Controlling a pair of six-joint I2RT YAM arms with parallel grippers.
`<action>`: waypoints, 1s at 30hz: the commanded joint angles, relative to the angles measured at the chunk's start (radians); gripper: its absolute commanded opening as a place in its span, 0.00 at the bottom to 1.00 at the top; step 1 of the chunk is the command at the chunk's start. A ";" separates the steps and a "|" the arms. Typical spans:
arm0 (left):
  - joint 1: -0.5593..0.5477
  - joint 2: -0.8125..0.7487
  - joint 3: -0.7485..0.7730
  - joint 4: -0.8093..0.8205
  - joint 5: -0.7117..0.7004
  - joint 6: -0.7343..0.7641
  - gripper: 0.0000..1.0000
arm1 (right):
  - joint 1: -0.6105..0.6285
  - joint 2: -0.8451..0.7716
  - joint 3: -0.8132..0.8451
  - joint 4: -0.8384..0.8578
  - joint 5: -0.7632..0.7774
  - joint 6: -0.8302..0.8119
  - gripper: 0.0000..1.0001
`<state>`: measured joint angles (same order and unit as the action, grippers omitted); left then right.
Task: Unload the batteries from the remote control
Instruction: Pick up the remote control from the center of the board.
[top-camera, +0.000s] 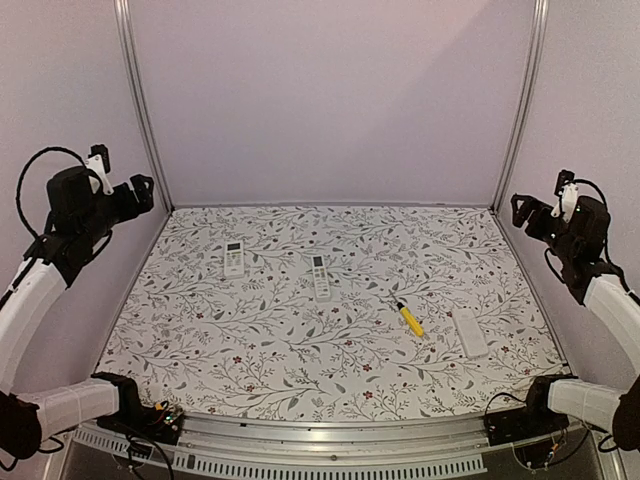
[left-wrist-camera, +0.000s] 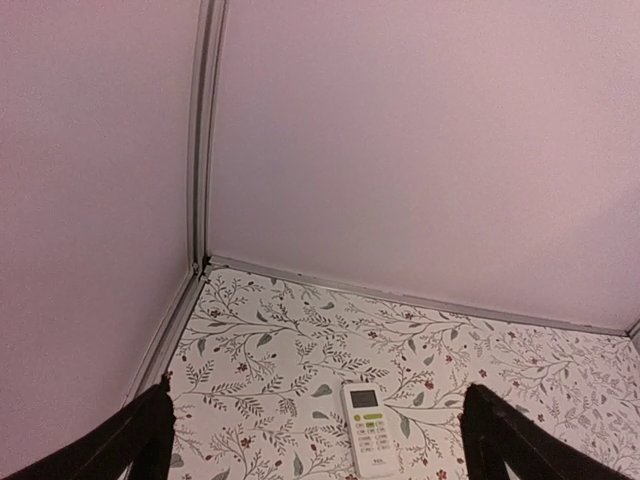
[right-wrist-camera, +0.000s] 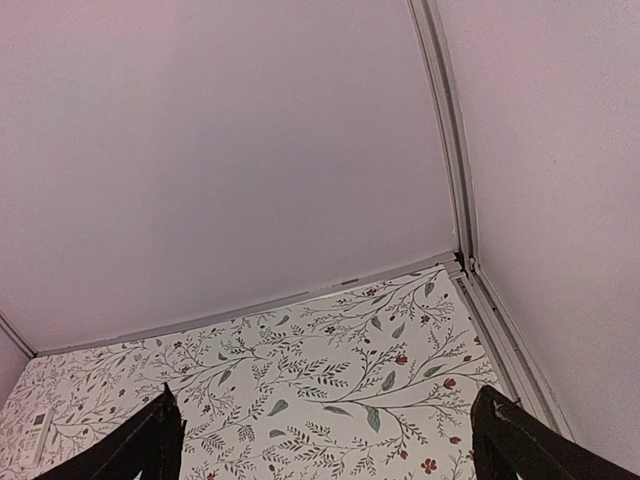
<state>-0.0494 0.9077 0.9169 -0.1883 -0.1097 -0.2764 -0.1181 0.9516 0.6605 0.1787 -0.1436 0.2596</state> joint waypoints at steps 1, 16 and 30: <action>0.008 0.022 0.007 0.010 0.024 0.008 1.00 | 0.003 0.010 0.012 -0.032 0.009 0.029 0.99; -0.121 0.289 0.316 -0.142 0.034 0.059 1.00 | 0.021 0.019 0.142 -0.251 -0.143 -0.038 0.99; -0.231 0.398 0.244 -0.097 0.075 0.043 1.00 | 0.671 0.441 0.340 -0.401 0.244 0.151 0.96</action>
<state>-0.2829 1.3399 1.1816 -0.2810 -0.0349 -0.2104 0.4229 1.2598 0.8974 -0.1825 -0.0303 0.3161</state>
